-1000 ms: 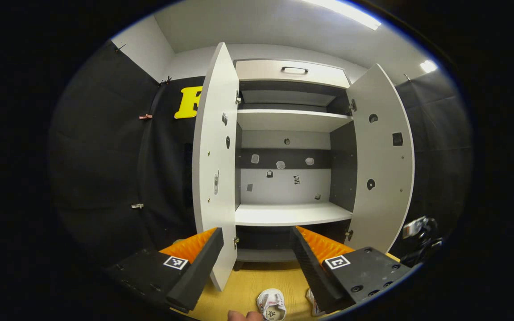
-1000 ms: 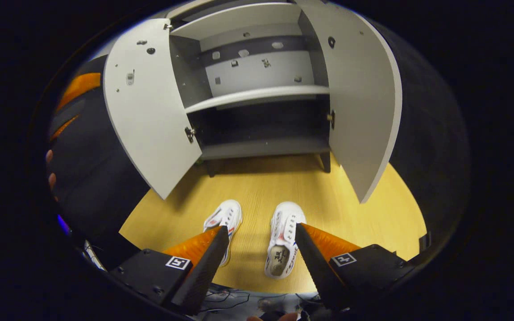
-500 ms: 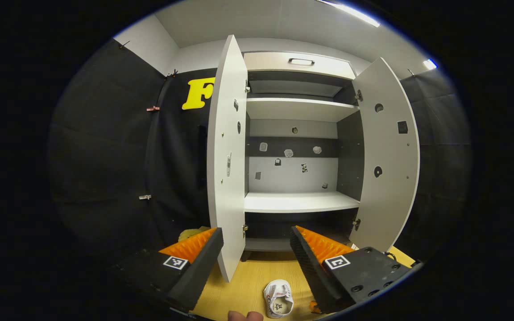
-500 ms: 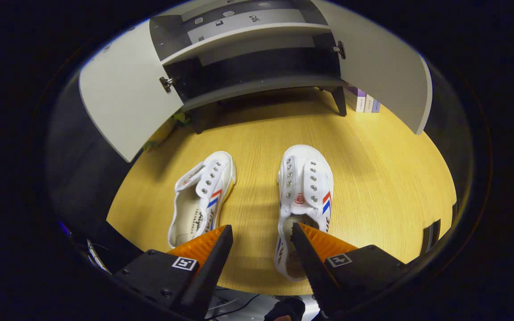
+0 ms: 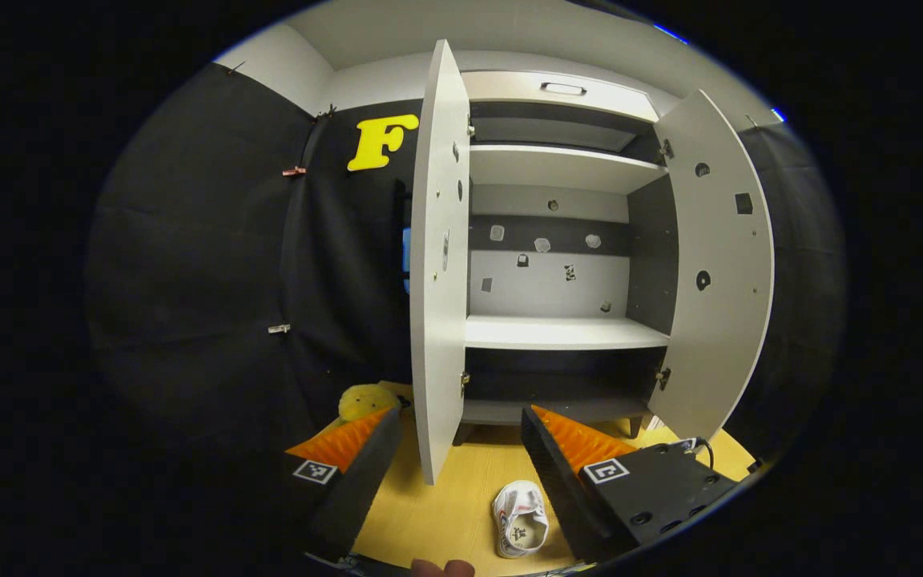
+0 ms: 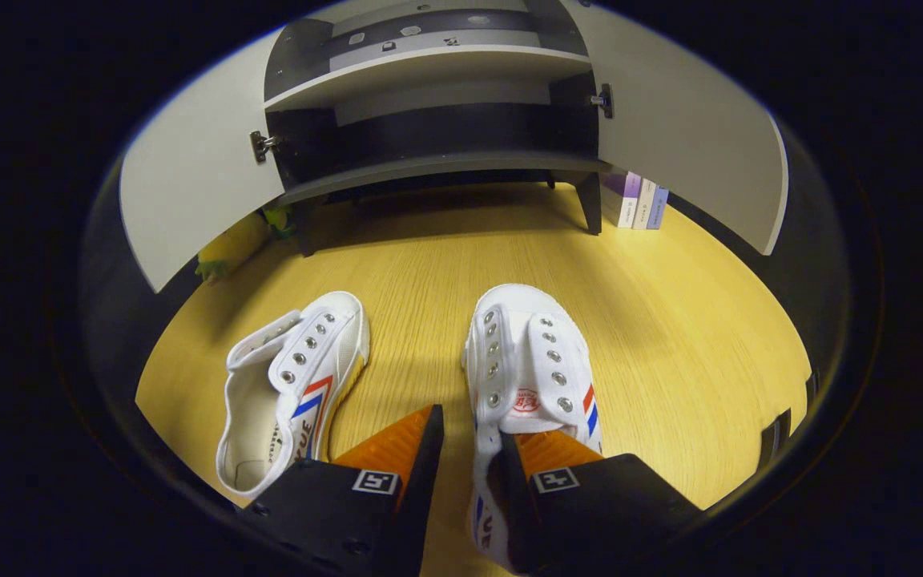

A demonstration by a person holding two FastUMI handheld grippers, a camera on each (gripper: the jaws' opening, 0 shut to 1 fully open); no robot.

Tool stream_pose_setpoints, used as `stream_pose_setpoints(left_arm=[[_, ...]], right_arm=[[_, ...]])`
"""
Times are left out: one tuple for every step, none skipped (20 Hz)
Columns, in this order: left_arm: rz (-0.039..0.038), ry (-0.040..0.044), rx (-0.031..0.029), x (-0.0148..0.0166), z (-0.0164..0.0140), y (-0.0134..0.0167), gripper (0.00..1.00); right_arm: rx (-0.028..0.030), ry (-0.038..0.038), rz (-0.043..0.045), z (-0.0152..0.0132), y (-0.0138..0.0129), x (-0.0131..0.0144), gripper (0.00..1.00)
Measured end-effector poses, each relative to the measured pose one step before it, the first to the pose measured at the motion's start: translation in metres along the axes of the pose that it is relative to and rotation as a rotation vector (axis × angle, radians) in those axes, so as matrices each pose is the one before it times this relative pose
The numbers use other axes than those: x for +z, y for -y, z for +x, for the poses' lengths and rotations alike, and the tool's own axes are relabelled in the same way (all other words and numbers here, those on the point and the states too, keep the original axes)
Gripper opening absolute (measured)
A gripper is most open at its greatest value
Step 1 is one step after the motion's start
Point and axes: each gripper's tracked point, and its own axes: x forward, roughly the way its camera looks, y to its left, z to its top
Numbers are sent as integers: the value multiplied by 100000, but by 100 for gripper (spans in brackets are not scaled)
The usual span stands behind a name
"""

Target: Grab one shoe with the right hand and put it into the shoe cabinet, grab the other shoe with the left hand and put it into the shoe cabinet; then close the right door with the right hand and the left door with the left hand.

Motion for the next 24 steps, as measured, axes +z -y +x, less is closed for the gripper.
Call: stream_pose_setpoints(left_arm=[[736,-543,803,-308,-79,-363,95],[622,-290,711,-225,78,-171,95],[324,-77,366,-30,-42,-131,95],[-28,-56,130,-98,129,19,95],[-417,203,-243,101,49,-11,95],[-423,139,-440,101,50,118,95],[-368,9,-246,149,96,102,95],[-323,250,-589,72,6,159,95],[-140,455,-671,319,125,200,95],[179,939,-554,414,234,176,95],[302,963,-632,541,155,208,95],[365,1084,-602,326,100,165,95],[253,754,-687,371,182,233,95],[27,463,-640,150,184,216,95],[-322,185,-743,211,75,229,95],[-401,288,-566,170,97,256,95],[-282,263,-456,228,21,137,95],[-103,292,-522,152,-34,153,95],[-57,496,-469,293,-49,151,95],[-60,584,-389,227,12,237,95],[-136,501,-238,306,11,202,95],[-301,743,-703,396,-54,283,95],[-150,348,-546,297,-92,217,95],[42,193,-733,169,-42,272,95]], right_arm=[[-1089,772,140,607,-67,152,46],[-4175,421,-1214,1264,703,-157,46],[239,4,1299,-450,-93,460,35],[2368,-431,369,176,-236,226,17],[2400,-1657,-807,181,-154,-300,17],[2054,-428,-1256,92,99,255,9],[2563,-1613,105,-584,-15,58,7],[1673,-860,401,-260,242,387,5],[557,177,-290,-468,444,668,5],[1183,743,-258,-687,206,882,5],[2230,567,651,-907,-58,835,5],[1437,870,319,-1018,-146,1079,5],[1784,1394,648,-1106,-349,1140,5],[1886,1745,715,-1005,-434,1384,5],[1727,1935,119,-1131,-450,1531,5],[1325,2135,-1075,-1107,-526,1737,5],[819,2685,-1407,-1080,-455,1912,5],[729,3298,-1190,-1109,-576,2280,5],[750,2482,-576,-797,-517,1961,5],[966,2047,-414,-767,-586,2141,5],[458,1517,86,-594,-492,1898,5],[152,1139,529,-309,-324,1756,5],[76,1008,763,-172,-375,2025,5],[37,-173,778,102,-267,1704,5]])
